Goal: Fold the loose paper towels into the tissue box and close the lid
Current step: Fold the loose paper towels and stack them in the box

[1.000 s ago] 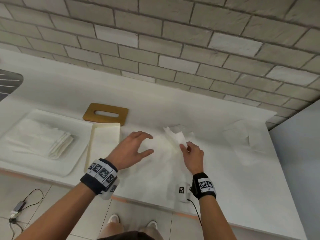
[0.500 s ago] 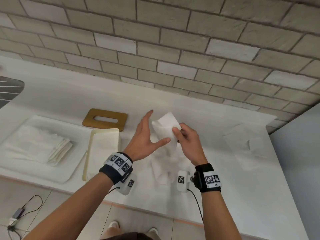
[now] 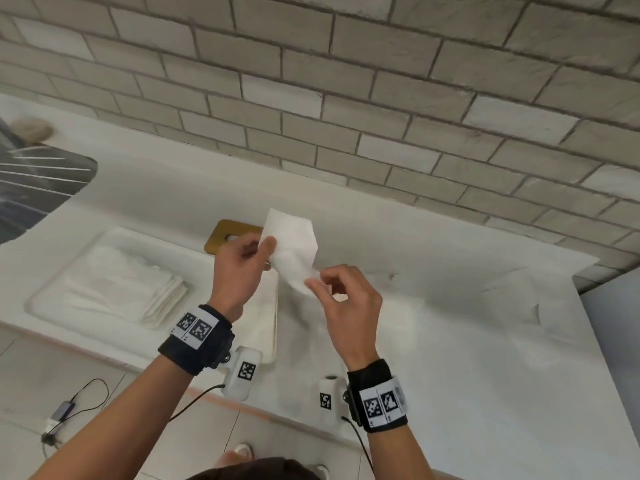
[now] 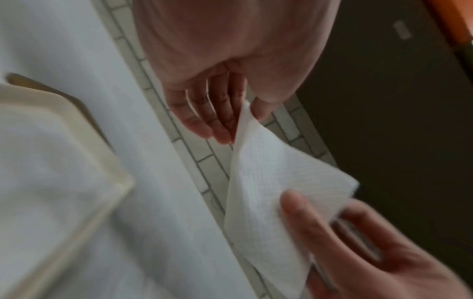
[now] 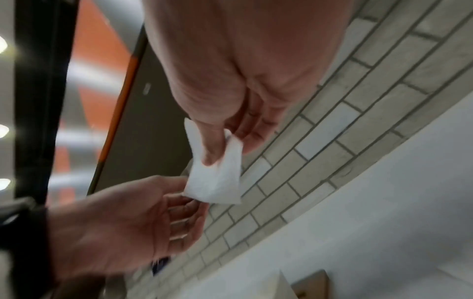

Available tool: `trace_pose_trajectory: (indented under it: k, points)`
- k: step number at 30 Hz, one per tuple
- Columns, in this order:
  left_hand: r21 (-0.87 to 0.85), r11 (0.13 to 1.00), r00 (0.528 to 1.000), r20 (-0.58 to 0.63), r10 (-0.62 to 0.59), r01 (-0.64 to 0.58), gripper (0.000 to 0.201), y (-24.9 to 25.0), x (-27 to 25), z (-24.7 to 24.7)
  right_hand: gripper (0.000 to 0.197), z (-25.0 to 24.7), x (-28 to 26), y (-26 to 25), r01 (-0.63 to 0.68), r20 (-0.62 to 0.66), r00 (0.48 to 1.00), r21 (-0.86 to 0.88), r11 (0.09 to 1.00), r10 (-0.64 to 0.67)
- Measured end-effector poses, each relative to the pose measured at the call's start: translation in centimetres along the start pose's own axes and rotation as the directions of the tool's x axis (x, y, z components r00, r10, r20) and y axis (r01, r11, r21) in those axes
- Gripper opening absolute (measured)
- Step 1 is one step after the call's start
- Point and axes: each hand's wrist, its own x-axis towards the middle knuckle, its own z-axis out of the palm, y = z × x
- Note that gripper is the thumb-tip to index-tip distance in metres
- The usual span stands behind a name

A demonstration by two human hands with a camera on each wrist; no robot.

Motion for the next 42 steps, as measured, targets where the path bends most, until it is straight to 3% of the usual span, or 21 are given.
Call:
trace_pose_trajectory:
  k: [2, 4, 8, 11, 13, 15, 16, 18, 20, 21, 23, 25, 26, 29, 31, 34, 37, 40, 42]
  points:
    - [0.156, 0.986, 0.998, -0.016, -0.064, 0.066, 0.012, -2.1, 0.9, -2.6, 0.009, 2.5, -1.9, 0.4, 0.245, 0.12, 0.966, -0.161, 0.956, -0.227]
    - [0.347, 0.932, 0.995, -0.011, -0.103, 0.1, 0.011, -4.2, 1.9, -4.8, 0.012, 4.8, -3.5, 1.2, 0.434, 0.307, 0.887, -0.294, 0.852, -0.346]
    - [0.713, 0.701, 0.991, 0.074, -0.109, 0.024, 0.038, -8.5, 3.9, -7.4, 0.016, 8.7, -6.4, 2.3, 0.564, 0.594, 0.757, -0.382, 0.732, -0.274]
    - [0.832, 0.554, 0.991, 0.105, -0.086, -0.04, 0.025, -10.2, 4.8, -7.4, 0.012, 10.3, -7.9, 2.4, 0.544, 0.661, 0.732, -0.42, 0.726, -0.165]
    - [0.869, 0.49, 0.988, 0.125, -0.087, -0.067, 0.029, -10.4, 4.8, -7.0, 0.01, 10.7, -8.5, 2.5, 0.519, 0.676, 0.727, -0.423, 0.742, -0.123]
    - [0.888, 0.45, 0.983, 0.153, -0.105, -0.091, 0.038, -9.9, 4.5, -6.7, 0.021, 10.2, -8.4, 2.5, 0.431, 0.637, 0.765, -0.399, 0.809, -0.093]
    - [0.886, 0.454, 0.982, 0.157, -0.11, -0.091, 0.045, -9.8, 4.3, -6.7, 0.028, 9.5, -8.2, 2.4, 0.336, 0.573, 0.817, -0.39, 0.858, -0.06]
    - [0.876, 0.473, 0.985, 0.151, -0.088, -0.092, 0.064, -9.1, 3.7, -6.7, 0.026, 7.1, -7.4, 2.9, 0.095, 0.359, 0.932, -0.383, 0.919, 0.054]
    - [0.86, 0.502, 0.992, 0.122, -0.019, -0.096, 0.073, -8.1, 3.0, -6.8, 0.022, 3.9, -6.9, 4.9, -0.106, 0.167, 0.965, -0.463, 0.88, 0.204]
    - [0.853, 0.508, 0.991, 0.129, 0.024, -0.123, 0.072, -7.5, 2.6, -6.7, 0.037, 2.2, -7.0, 6.3, -0.2, 0.128, 0.94, -0.539, 0.818, 0.315]
    - [0.822, 0.52, 0.973, 0.201, 0.114, -0.231, 0.061, -6.1, 1.4, -6.3, 0.072, -1.1, -7.5, 9.2, -0.319, 0.156, 0.814, -0.686, 0.654, 0.56]
    - [0.74, 0.59, 0.943, 0.3, 0.143, -0.324, 0.045, -4.4, -0.4, -4.9, 0.084, -3.6, -8.2, 11.4, -0.341, 0.222, 0.689, -0.74, 0.579, 0.69]
    - [0.686, 0.63, 0.923, 0.356, 0.144, -0.363, 0.037, -3.6, -1.4, -3.8, 0.076, -4.6, -8.3, 12.2, -0.345, 0.232, 0.677, -0.738, 0.58, 0.698]
    - [0.542, 0.713, 0.839, 0.531, 0.121, -0.445, 0.02, -2.8, -4.4, 0.5, 0.033, -6.5, -8.0, 13.7, -0.418, 0.125, 0.753, -0.666, 0.618, 0.645]
    - [0.51, 0.726, 0.775, 0.63, 0.05, -0.462, 0.025, -3.8, -6.1, 4.3, 0.011, -7.3, -7.4, 14.3, -0.493, 0.048, 0.763, -0.601, 0.629, 0.644]
    - [0.624, 0.65, 0.726, 0.669, -0.157, -0.434, 0.071, -6.8, -8.0, 10.0, 0.017, -8.1, -6.7, 14.0, -0.544, 0.012, 0.777, -0.491, 0.681, 0.629]
    - [0.685, 0.566, 0.703, 0.67, -0.24, -0.46, 0.101, -9.8, -8.8, 13.8, 0.014, -9.4, -6.1, 13.3, -0.572, -0.013, 0.787, -0.39, 0.721, 0.617]
    - [0.723, 0.418, 0.669, 0.681, -0.298, -0.55, 0.094, -12.2, -8.8, 15.3, 0.021, -11.6, -6.1, 14.0, -0.668, -0.002, 0.727, -0.234, 0.707, 0.687]
    - [0.737, 0.372, 0.681, 0.67, -0.296, -0.564, 0.077, -13.0, -8.7, 15.6, 0.023, -13.2, -6.3, 13.9, -0.723, 0.044, 0.69, -0.016, 0.691, 0.723]
